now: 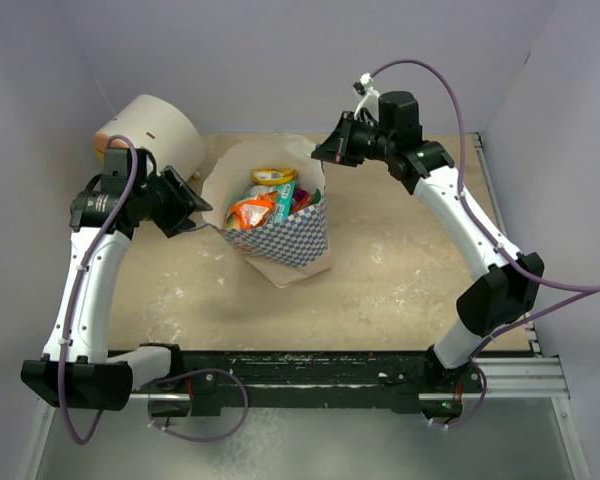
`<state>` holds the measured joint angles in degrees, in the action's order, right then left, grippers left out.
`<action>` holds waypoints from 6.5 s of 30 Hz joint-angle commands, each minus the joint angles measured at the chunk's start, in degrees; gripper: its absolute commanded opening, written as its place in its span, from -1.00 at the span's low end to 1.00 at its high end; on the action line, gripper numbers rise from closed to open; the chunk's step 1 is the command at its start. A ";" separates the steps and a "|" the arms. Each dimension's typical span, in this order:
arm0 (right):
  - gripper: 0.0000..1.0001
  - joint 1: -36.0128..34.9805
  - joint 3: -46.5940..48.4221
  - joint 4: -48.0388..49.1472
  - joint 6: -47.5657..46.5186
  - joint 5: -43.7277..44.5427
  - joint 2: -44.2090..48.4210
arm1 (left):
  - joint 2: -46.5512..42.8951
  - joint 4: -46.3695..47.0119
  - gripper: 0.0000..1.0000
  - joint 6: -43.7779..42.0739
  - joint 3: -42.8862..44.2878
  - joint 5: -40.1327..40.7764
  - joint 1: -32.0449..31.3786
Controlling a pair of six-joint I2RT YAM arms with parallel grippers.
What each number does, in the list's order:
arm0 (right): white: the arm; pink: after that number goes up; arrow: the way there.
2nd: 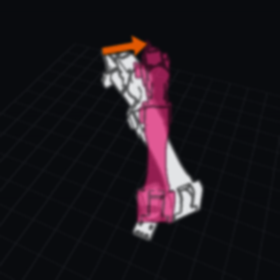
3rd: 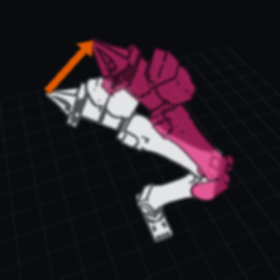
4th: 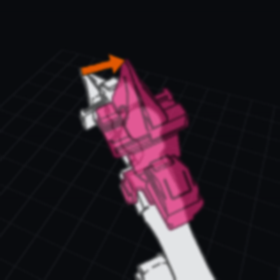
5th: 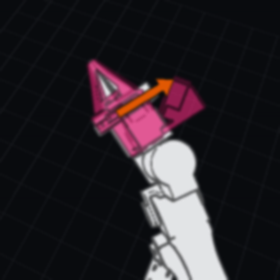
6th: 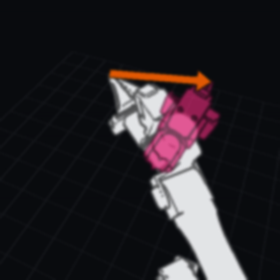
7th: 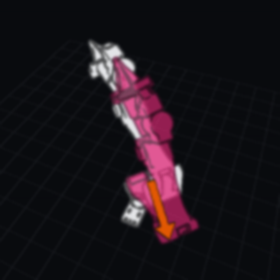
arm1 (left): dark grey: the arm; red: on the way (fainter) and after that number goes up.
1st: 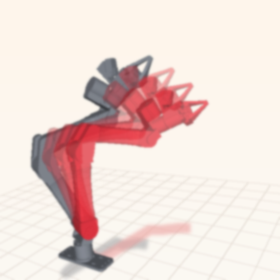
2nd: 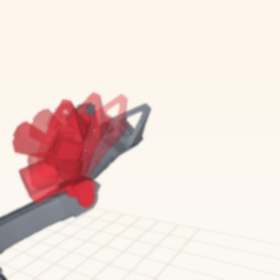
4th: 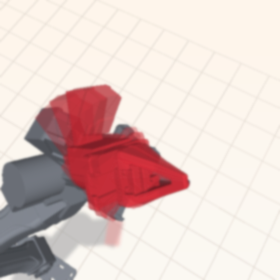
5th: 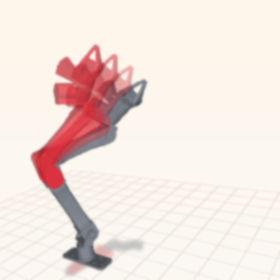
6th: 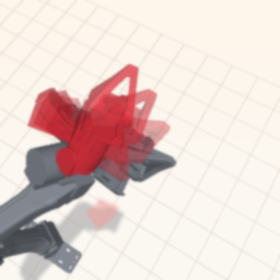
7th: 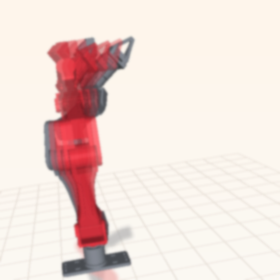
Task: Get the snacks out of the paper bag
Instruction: Adjust the paper bag at the center of the board, then take out the snack from the paper bag.
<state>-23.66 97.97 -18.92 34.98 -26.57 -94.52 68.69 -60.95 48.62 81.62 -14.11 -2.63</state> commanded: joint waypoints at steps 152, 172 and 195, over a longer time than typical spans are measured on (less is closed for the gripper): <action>0.21 -33.50 -30.12 52.11 39.87 51.73 -2.94 | -4.20 31.62 -1.00 14.35 1.43 -7.11 -27.42; 0.06 -33.18 -2.79 35.05 42.19 52.53 -22.55 | -5.39 31.40 -1.00 14.88 1.00 -9.27 -27.42; -1.00 -31.27 -30.89 46.14 36.78 51.02 -2.75 | 0.61 24.18 -1.00 4.44 8.79 -17.07 -27.50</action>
<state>-55.44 71.11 22.81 73.30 24.05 -102.48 67.11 -38.52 56.97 86.00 -22.44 -29.41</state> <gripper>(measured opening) 0.004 0.009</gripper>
